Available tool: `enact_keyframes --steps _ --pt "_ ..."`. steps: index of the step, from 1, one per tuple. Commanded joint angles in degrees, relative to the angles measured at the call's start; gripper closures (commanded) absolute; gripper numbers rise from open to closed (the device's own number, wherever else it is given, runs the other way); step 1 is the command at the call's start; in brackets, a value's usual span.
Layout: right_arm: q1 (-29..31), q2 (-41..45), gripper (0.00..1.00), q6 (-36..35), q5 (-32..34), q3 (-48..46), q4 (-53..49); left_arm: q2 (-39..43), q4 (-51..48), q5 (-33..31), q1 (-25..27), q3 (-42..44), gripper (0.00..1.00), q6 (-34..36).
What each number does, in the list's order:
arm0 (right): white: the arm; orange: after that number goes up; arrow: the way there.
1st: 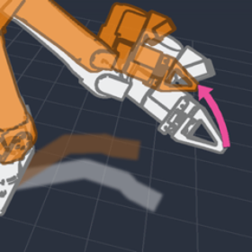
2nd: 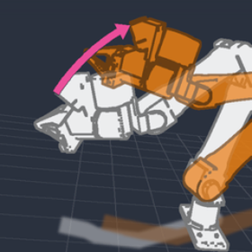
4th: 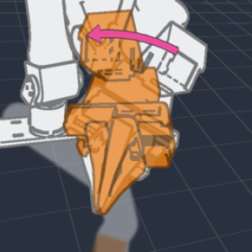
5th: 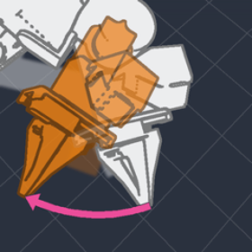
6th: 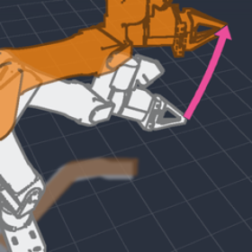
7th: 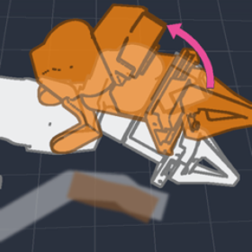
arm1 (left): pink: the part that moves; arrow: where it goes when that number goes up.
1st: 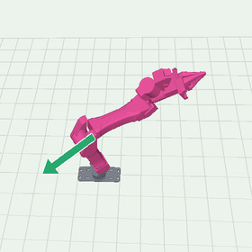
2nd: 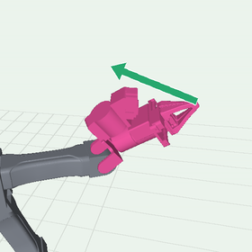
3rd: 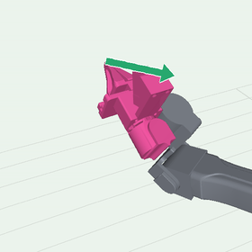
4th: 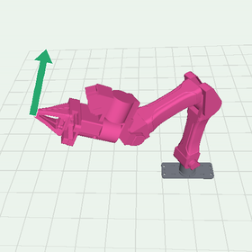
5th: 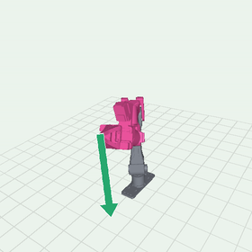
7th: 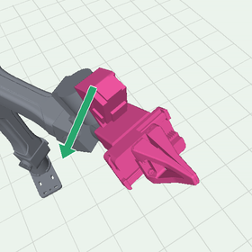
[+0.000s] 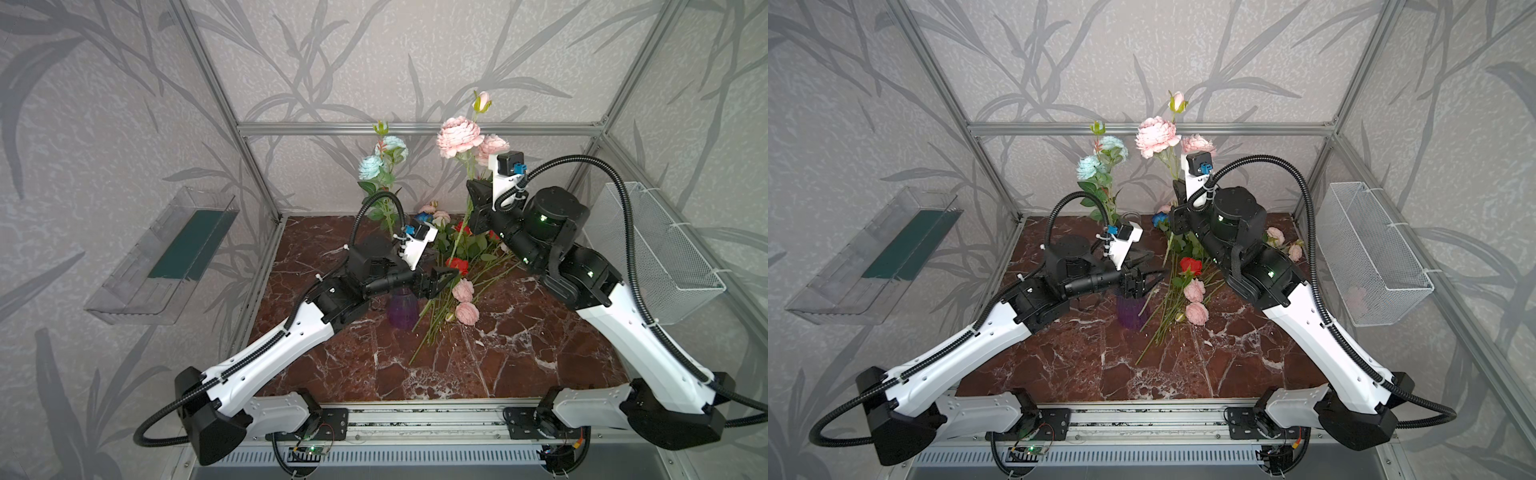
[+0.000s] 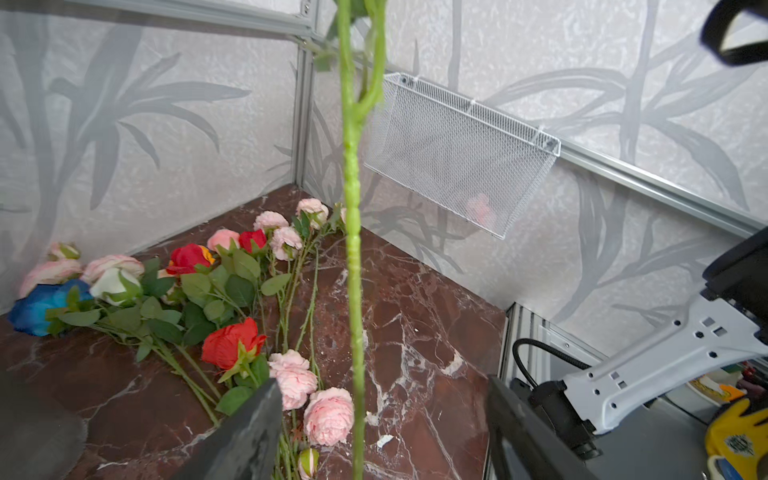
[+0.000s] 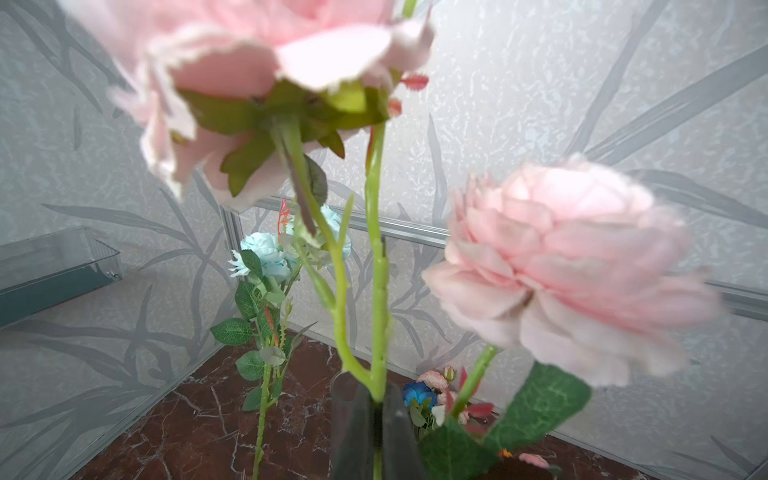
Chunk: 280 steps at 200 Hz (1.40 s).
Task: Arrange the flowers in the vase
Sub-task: 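Lift the two pink roses high with the right gripper toward the vase, then lower the pink rose stems into the purple-blue vase while the left gripper holds it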
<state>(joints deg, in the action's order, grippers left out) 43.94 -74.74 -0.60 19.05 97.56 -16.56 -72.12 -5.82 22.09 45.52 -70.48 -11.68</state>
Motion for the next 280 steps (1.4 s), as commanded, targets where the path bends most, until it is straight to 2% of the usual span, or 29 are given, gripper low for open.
enact_keyframes --steps 1,7,15,24,43,57,82,101,123,144,177,209,229,244,262,280 --pt "0.52 1.46 1.0 1.16 -0.59 -1.07 1.18 -2.03 2.55 -1.28 1.26 -2.38 0.23 0.87" --pt "0.64 1.75 1.0 1.71 -1.12 -1.26 0.85 -2.47 3.36 -1.65 1.51 -2.38 0.23 0.81" --pt "0.7 2.26 1.0 2.06 -1.61 -1.75 1.08 -3.29 3.8 -1.98 1.66 -2.83 0.29 0.7" --pt "0.79 2.76 1.0 2.32 -1.9 -2.27 1.11 -3.95 3.31 -3.26 1.83 -3.69 0.43 0.78" --pt "0.79 3.49 1.0 3.29 -2.79 -2.68 0.3 -4.48 4.28 -5.76 1.87 -4.21 0.83 0.45" --pt "0.79 4.27 1.0 4.74 -3.94 -3.45 0.3 -4.18 6.71 -5.94 1.87 -3.35 1.0 0.38" --pt "0.79 5.49 1.0 6.72 -6.3 -4.31 -0.15 -3.69 8.94 -6.0 1.91 -2.78 1.0 0.18" --pt "0.79 6.39 0.87 7.35 -7.23 -4.81 -0.25 -3.12 9.77 -6.2 1.91 -2.41 1.0 0.26" --pt "0.79 7.22 0.66 7.77 -7.96 -5.24 0.24 -2.69 10.2 -6.85 1.87 -2.37 1.0 0.25" --pt "0.79 8.06 0.54 8.2 -8.32 -5.31 0.23 -2.26 10.99 -8.31 1.86 -2.08 1.0 0.0" --pt "0.79 13.04 0.5 8.21 -6.02 -8.16 3.0 -1.07 7.69 -11.45 1.81 -3.92 1.0 3.81" --pt "0.79 19.17 0.46 8.25 -1.28 -12.26 5.6 2.09 6.24 -17.42 1.01 -4.97 1.0 9.65" --pt "0.66 21.53 0.41 8.17 4.98 -15.05 4.74 3.88 9.15 -22.07 -0.22 -2.74 1.0 11.83" --pt "-0.33 22.26 0.38 8.79 7.95 -17.56 3.11 5.4 14.93 -25.19 -1.89 1.25 1.0 12.78" --pt "-4.58 22.56 0.38 13.24 5.47 -19.75 -1.14 6.11 22.98 -24.78 -5.33 5.85 1.0 11.21" --pt "-11.11 23.53 0.38 19.19 -0.87 -22.43 -2.55 4.62 23.8 -21.39 -9.26 5.47 1.0 6.54"
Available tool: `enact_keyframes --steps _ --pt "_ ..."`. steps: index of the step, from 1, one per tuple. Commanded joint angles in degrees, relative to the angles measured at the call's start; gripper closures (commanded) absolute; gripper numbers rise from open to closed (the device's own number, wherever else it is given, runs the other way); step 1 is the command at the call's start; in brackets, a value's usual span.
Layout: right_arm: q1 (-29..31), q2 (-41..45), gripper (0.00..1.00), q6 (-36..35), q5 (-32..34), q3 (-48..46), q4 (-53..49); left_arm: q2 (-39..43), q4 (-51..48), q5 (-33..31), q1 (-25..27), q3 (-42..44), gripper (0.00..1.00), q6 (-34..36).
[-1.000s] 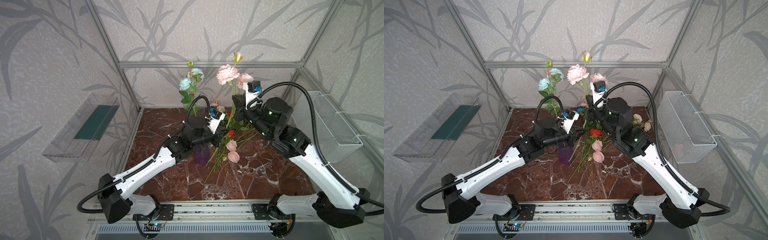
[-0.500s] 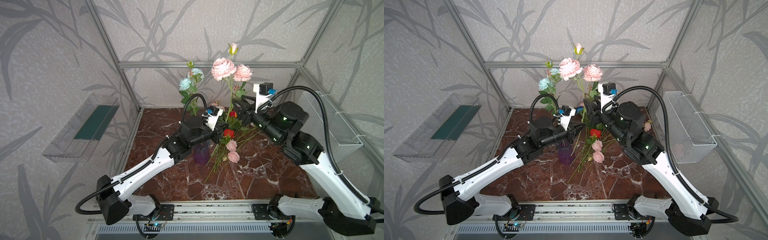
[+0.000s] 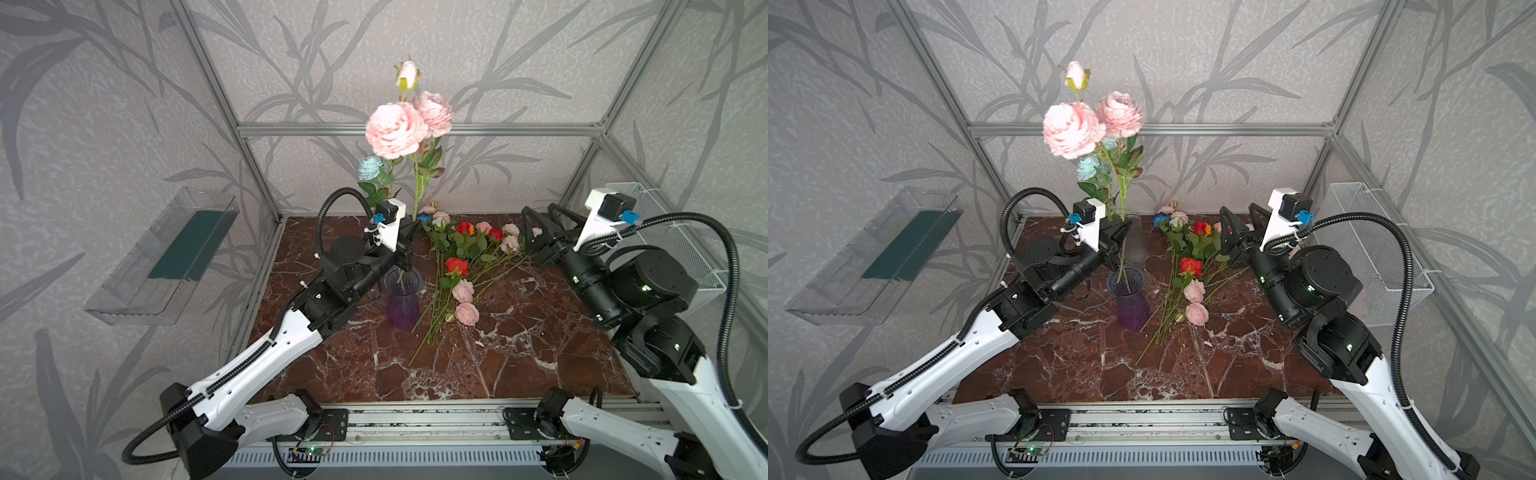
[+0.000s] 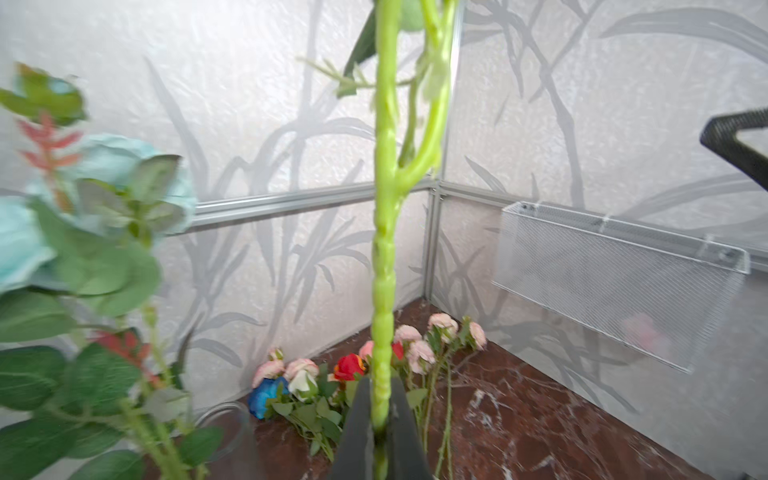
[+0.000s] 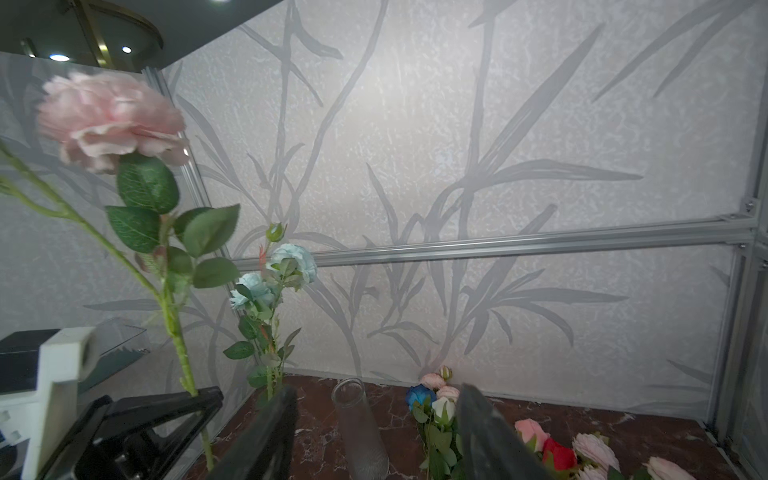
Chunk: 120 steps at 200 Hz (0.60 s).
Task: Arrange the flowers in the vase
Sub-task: 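Lower the pink rose stems into the purple-blue vase while the left gripper holds it, then open the right gripper and withdraw it back to the flower pile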
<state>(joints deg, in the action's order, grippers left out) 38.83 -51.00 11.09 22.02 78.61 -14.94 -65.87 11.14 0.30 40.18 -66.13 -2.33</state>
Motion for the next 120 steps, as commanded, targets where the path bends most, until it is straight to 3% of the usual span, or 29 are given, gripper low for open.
enact_keyframes --steps 1,53,82,120 --pt "-6.29 -0.18 0.38 7.78 -4.23 -3.65 -4.24 -1.76 6.86 0.54 -4.04 1.06 1.0 -3.01" --pt "-23.5 -2.77 0.39 18.49 -18.57 -9.92 -5.28 -3.94 13.13 4.41 -4.44 9.11 1.0 -10.46" --pt "-33.38 -10.21 0.38 27.87 -27.08 -16.35 -5.21 -3.66 12.79 5.1 -3.51 14.13 1.0 -11.5" --pt "-39.07 -23.22 0.39 38.83 -37.14 -27.46 7.34 1.09 2.91 2.54 -2.03 17.42 0.49 -10.39"
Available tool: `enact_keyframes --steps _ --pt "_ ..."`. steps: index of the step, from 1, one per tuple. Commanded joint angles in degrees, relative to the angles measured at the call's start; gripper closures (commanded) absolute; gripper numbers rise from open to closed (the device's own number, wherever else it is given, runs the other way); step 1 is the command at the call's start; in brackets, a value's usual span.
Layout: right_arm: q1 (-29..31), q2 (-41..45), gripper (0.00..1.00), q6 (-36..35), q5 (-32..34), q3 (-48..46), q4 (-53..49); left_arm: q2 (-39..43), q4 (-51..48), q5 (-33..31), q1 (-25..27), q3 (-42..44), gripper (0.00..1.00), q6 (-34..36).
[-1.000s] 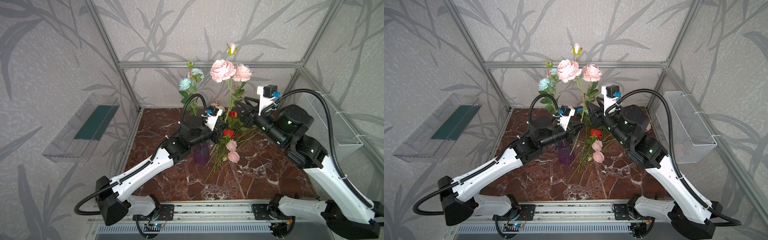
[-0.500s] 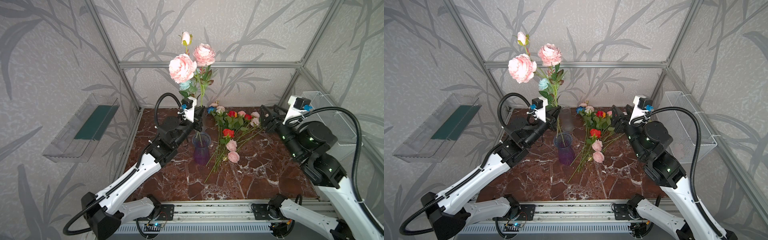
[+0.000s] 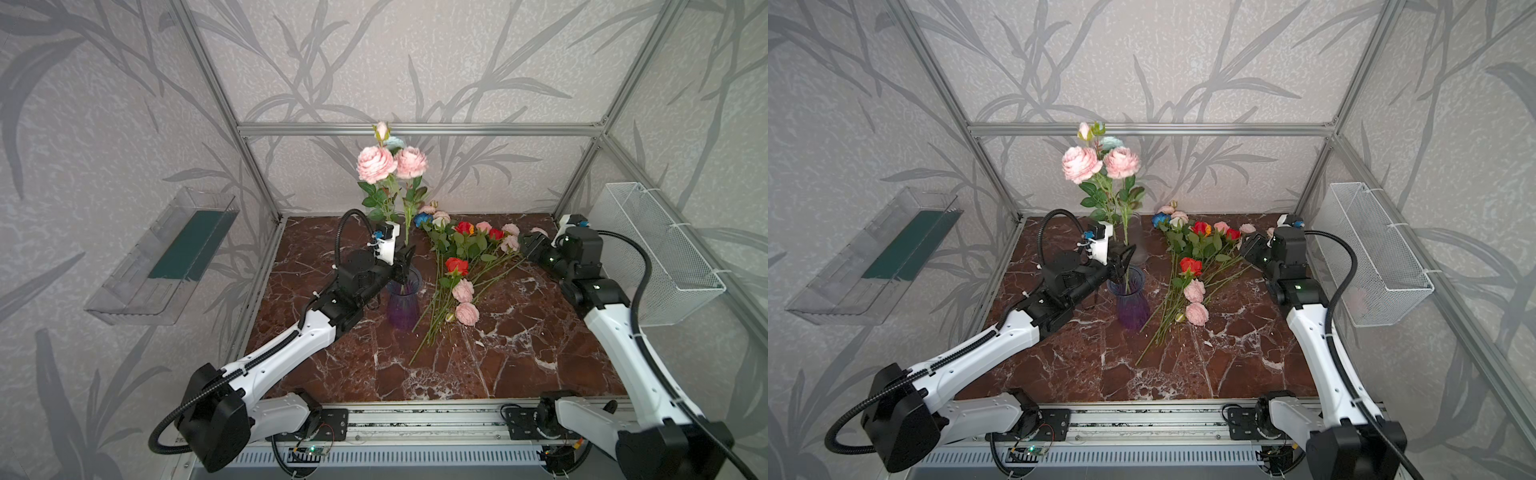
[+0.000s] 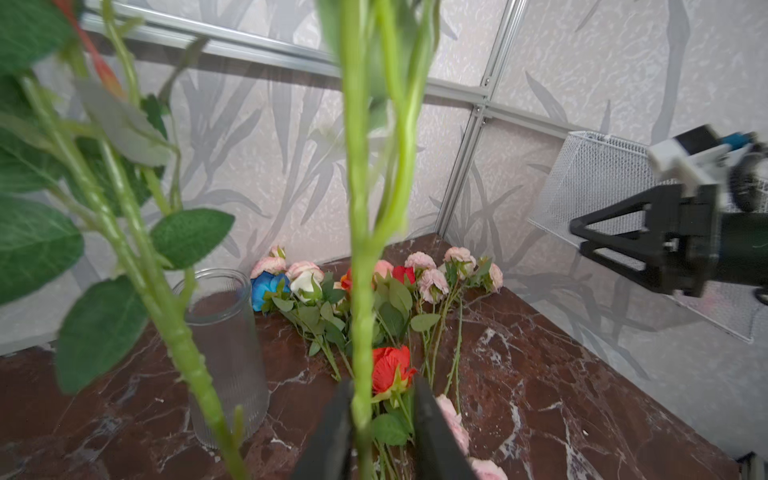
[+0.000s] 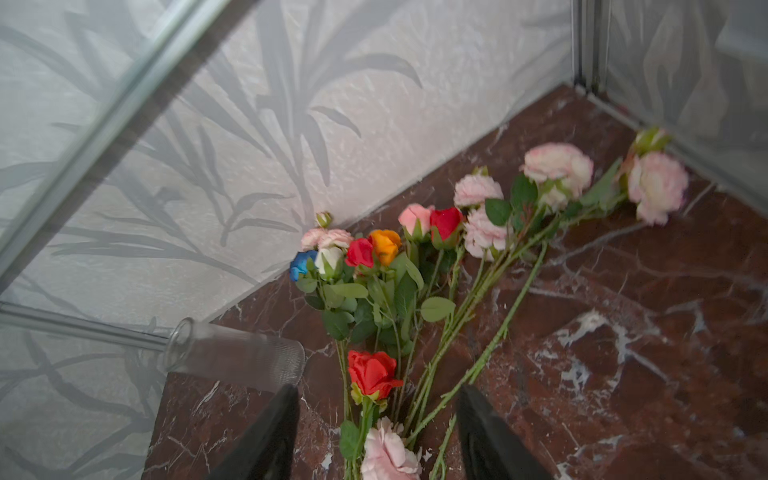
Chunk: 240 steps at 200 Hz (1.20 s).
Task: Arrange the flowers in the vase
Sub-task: 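Open the right gripper and withdraw it back to the flower pile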
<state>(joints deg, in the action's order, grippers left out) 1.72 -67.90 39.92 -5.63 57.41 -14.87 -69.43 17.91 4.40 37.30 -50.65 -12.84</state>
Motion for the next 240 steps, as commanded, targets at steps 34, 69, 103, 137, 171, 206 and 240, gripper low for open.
enact_keyframes --steps 34,69,103,137,171,206,240 --pt "-3.3 -16.44 0.4 18.41 -12.83 -9.85 17.41 13.06 -11.47 -3.83 1.16 4.73 0.33 0.28" --pt "-3.83 -26.92 0.42 26.95 -13.81 -7.47 22.04 23.48 -20.25 -4.28 1.24 6.04 0.33 -0.42" --pt "-3.78 -33.57 0.44 32.09 -11.15 -5.18 23.15 32.27 -26.19 -6.37 1.23 7.24 0.33 -2.42" --pt "-3.57 -40.14 0.55 34.98 -12.86 -3.97 27.24 35.71 -28.09 -7.19 1.21 7.89 0.33 -3.18" --pt "-3.76 -40.09 0.85 35.26 -13.18 -6.02 29.86 36.05 -28.34 -7.9 1.24 7.73 0.33 -2.27" --pt "-4.75 -32.53 0.98 34.04 -14.23 -8.36 28.51 36.15 -28.47 -8.18 1.22 6.99 0.33 -0.82" --pt "-5.35 -21.89 1.0 33.67 -16.56 -9.98 25.04 35.68 -29.06 -7.31 1.2 4.99 0.33 1.09"
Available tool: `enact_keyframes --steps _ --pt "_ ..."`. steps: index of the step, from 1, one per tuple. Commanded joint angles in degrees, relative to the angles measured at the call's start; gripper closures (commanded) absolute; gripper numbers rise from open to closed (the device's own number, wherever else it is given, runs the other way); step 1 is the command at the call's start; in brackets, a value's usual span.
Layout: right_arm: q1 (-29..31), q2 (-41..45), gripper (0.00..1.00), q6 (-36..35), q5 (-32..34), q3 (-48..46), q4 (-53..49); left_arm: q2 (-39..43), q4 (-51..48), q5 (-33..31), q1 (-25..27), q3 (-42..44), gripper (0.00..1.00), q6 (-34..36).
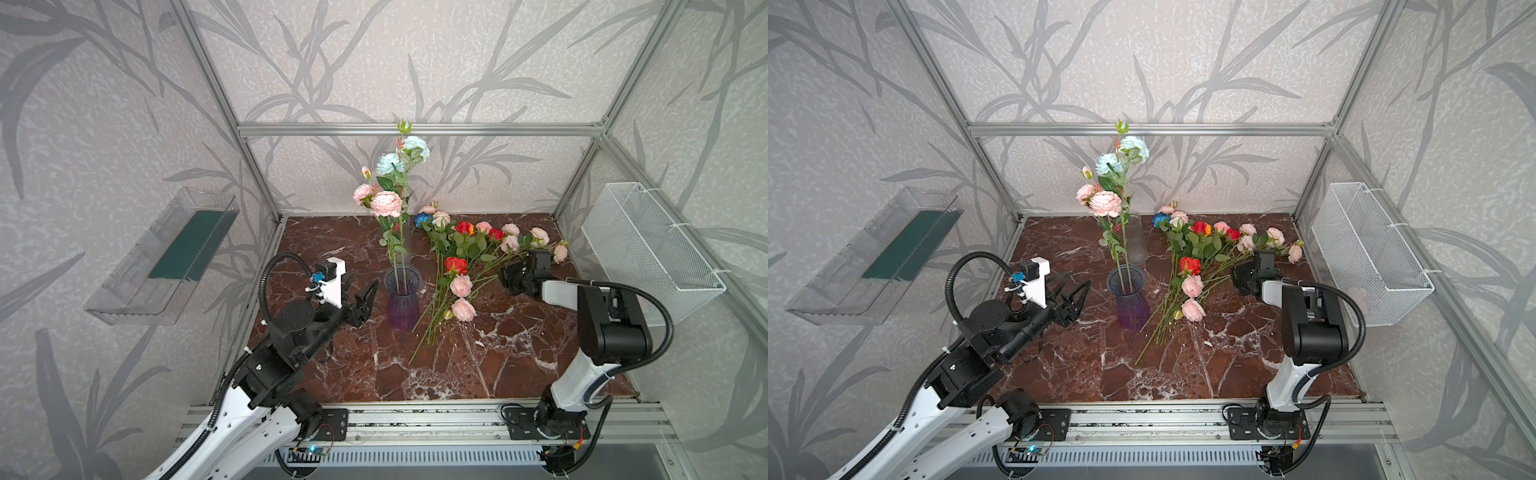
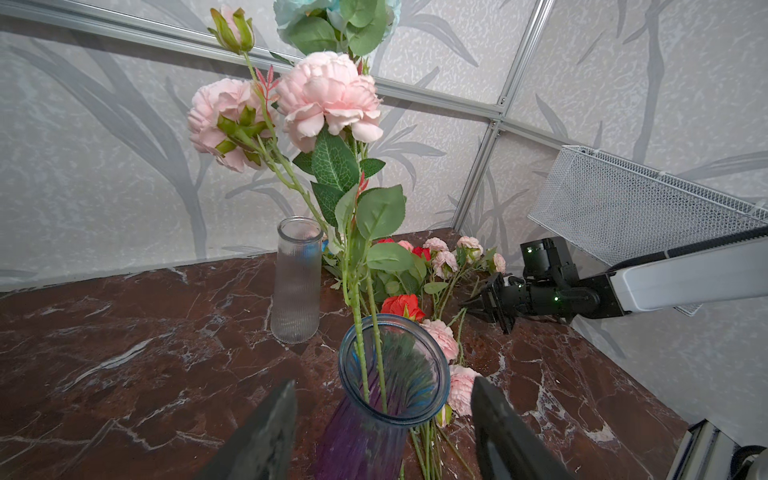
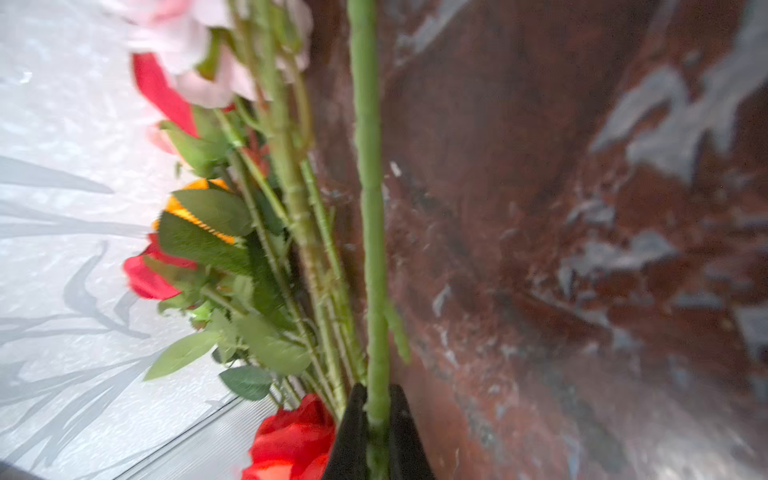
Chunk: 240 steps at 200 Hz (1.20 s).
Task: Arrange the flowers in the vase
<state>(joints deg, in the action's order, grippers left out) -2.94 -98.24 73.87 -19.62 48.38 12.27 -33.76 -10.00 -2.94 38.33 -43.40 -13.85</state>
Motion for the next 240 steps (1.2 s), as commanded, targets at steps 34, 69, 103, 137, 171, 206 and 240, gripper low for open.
enact_keyframes --steps 34,69,103,137,171,206,240 --pt "-2.99 18.03 1.0 -0.81 -4.54 -2.32 -6.21 -0.15 -1.96 1.04 0.22 -3.78 0.33 4.19" --pt "-2.42 22.35 1.0 9.61 -8.4 -3.73 2.48 -1.15 1.41 7.29 0.21 -2.03 0.32 3.09" --pt "4.18 23.32 1.0 1.73 -5.89 6.43 -2.63 -3.93 8.67 10.77 1.21 0.72 0.32 -0.39" --pt "7.86 22.67 1.0 -13.15 -3.96 15.15 -13.14 -5.7 4.09 9.47 1.59 -5.1 0.33 3.98" --pt "10.62 14.39 1.0 -42.98 -5.83 34.23 -42.84 -5.72 1.91 9.62 1.58 -5.97 0.33 4.91" --pt "19.67 6.88 0.99 -67.46 13.51 46.2 -65.48 -5.68 2.7 9.65 1.6 -4.96 0.33 4.8" --pt "30.49 -1.25 1.0 -83.89 42.6 51.05 -72.55 -6.1 2.66 9.65 1.59 -5.42 0.33 5.47"
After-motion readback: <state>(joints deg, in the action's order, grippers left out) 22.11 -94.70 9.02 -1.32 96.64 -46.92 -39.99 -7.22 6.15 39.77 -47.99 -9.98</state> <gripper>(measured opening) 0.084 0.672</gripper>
